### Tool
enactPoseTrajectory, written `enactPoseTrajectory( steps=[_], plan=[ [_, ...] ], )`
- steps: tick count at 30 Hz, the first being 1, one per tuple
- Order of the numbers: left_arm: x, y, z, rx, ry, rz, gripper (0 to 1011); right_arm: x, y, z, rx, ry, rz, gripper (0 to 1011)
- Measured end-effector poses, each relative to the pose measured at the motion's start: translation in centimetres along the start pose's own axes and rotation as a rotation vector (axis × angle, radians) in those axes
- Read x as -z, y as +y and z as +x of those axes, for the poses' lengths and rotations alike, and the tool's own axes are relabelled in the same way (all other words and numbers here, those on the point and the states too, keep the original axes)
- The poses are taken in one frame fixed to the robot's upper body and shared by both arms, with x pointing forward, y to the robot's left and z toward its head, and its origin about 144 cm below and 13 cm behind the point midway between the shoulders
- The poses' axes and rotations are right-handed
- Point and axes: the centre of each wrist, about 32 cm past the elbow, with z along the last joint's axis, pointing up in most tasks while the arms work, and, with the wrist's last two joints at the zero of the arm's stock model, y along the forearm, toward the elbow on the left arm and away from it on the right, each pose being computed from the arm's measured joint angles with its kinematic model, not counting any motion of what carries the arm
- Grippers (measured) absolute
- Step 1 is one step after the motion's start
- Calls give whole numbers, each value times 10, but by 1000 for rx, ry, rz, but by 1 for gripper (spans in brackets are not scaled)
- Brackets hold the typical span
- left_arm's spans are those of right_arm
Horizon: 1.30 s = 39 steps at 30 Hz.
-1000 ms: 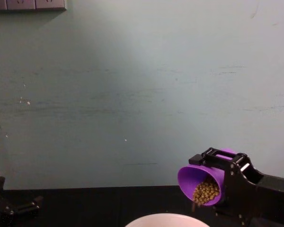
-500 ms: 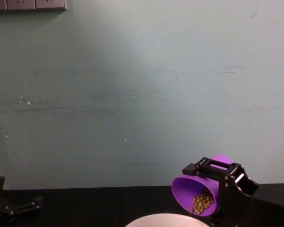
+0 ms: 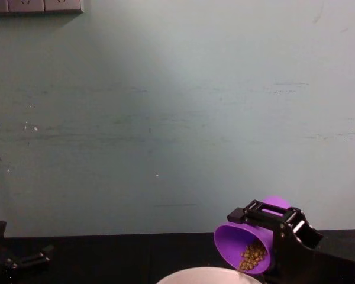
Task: Pick up the cup and pour the mung beans from the cup into the bowl.
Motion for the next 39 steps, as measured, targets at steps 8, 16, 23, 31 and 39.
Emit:
enactPoseTrajectory(
  steps=[8,16,23,31,39],
  plan=[
    [0,0,0,0,0,0,1000,0,0,1,0,-4,2,733],
    [0,0,0,0,0,0,1000,2,-1,3,2,-12,1,733],
    [0,0,0,0,0,0,1000,4,-2,3,0,-6,0,733],
    [0,0,0,0,0,0,1000,4,-2,3,-9,16,13,733],
    [0,0,0,0,0,0,1000,-4,-1,6,1,13,32,733]
  ],
)
